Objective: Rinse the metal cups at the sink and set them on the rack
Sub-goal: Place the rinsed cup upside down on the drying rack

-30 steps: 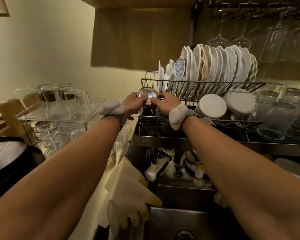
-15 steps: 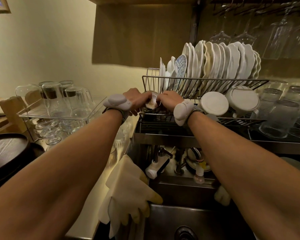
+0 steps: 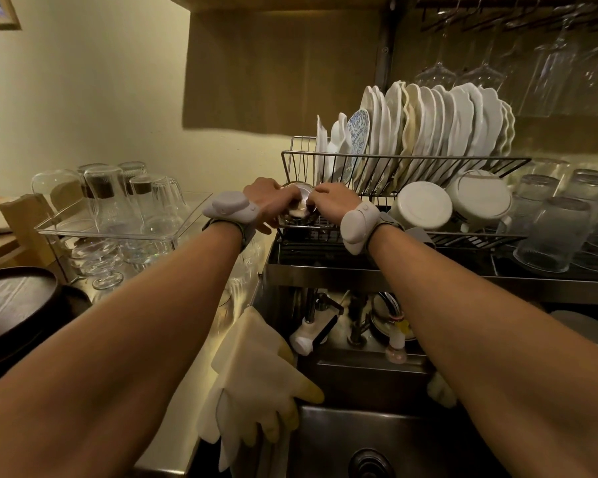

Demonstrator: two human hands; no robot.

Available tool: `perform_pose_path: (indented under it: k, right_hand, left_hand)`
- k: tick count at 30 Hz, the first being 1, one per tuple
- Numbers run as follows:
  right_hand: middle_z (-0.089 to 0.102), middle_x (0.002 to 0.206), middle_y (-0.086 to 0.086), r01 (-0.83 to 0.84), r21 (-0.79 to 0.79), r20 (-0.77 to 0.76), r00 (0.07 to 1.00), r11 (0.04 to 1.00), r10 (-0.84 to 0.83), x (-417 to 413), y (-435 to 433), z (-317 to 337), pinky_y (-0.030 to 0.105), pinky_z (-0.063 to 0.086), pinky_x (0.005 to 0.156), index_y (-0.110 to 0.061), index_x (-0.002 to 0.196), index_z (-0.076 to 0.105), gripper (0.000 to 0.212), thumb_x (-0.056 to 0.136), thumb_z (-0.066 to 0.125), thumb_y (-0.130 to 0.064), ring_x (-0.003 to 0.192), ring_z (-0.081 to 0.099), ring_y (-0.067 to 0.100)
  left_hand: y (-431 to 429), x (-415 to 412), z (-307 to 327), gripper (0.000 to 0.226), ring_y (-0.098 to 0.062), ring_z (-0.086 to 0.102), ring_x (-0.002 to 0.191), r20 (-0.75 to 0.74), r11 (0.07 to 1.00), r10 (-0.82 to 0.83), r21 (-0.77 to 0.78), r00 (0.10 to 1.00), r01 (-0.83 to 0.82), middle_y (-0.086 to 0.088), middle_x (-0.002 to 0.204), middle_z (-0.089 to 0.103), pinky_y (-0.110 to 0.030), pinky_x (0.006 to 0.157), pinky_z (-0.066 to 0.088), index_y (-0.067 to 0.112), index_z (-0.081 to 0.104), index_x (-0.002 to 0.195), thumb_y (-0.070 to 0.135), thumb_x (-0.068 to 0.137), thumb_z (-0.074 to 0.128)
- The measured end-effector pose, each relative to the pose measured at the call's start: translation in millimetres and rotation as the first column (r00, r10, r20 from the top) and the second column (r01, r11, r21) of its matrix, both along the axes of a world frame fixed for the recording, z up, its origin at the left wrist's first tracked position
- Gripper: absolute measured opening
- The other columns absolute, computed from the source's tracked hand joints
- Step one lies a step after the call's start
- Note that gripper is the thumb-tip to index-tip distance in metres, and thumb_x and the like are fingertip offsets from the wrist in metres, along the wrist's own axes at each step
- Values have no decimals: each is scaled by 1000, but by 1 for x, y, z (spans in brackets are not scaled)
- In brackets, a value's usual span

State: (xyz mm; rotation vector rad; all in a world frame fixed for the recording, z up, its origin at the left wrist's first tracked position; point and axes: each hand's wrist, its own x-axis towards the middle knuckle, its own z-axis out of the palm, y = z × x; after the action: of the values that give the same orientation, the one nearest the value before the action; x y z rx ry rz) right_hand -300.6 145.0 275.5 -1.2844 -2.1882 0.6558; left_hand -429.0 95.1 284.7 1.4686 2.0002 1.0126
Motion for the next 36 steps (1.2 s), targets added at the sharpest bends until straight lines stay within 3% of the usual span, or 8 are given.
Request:
perform_pose_path:
  k: [4,8,11,15,19,24,31,36]
  right_hand:
    - [65,110,13,2,2,-5,1000,1000,-2,1,-3,1,24,38,65,-6,109,65,35,93,45,-30,88,55,22]
    - [66,111,15,40,40,-57,998,998,-38,4,-5,0,37,46,87,-2,108,66,37,93,44,-28,100,60,31]
    - [60,80,12,107,77,-101,990,991,-99,13,-7,2,31,37,66,-4,77,60,33,94,40,-24,74,50,24]
    - [51,67,8,183,92,-129,977,979,-171,23,-9,6,31,32,61,-9,71,55,30,93,41,-24,68,45,23]
    - [56,71,13,192,92,-104,978,977,-182,26,-18,6,32,38,67,-5,67,55,34,93,42,-22,70,50,27]
    - [69,112,13,187,128,-129,977,974,-170,45,-44,7,38,49,91,-3,105,69,34,90,44,-20,105,61,31]
    - [73,104,4,210,312,-189,970,927,-156,94,-87,-6,28,49,83,-16,99,74,27,85,52,-22,97,64,21]
    - [71,107,4,70,146,-69,996,987,-61,142,-109,-48,27,50,86,-14,104,72,26,86,56,-22,98,64,18]
  left_hand:
    - [-2,0,-1,52,-32,62,90,-60,1000,0,-6,998,0,-18,118,62,-39,70,56,11,46,134,37,90,52]
    - [-1,-3,-5,51,-30,58,94,-65,998,-27,47,998,30,-16,120,61,-43,82,54,13,51,130,41,87,52]
    - [0,-3,-5,57,-28,54,94,-66,998,-13,67,998,17,-14,128,57,-34,74,51,13,48,135,45,88,51]
    - [0,2,-4,51,-31,56,107,-136,993,-5,118,991,21,-14,131,58,-33,84,43,8,55,128,45,93,49]
    - [-4,8,-2,62,-31,47,128,-172,994,0,110,985,19,-11,145,47,-34,100,40,11,42,141,48,92,49]
    - [-23,24,2,71,-33,39,136,-221,989,31,148,975,3,-11,153,36,-38,107,36,13,26,149,47,92,50]
    - [-52,81,-20,59,-30,48,126,-354,939,232,323,906,-114,-9,136,51,-46,103,41,17,48,132,48,83,57]
    - [-84,140,-60,46,-29,44,127,-462,918,296,378,836,-116,-8,137,46,-44,104,39,22,53,126,41,85,58]
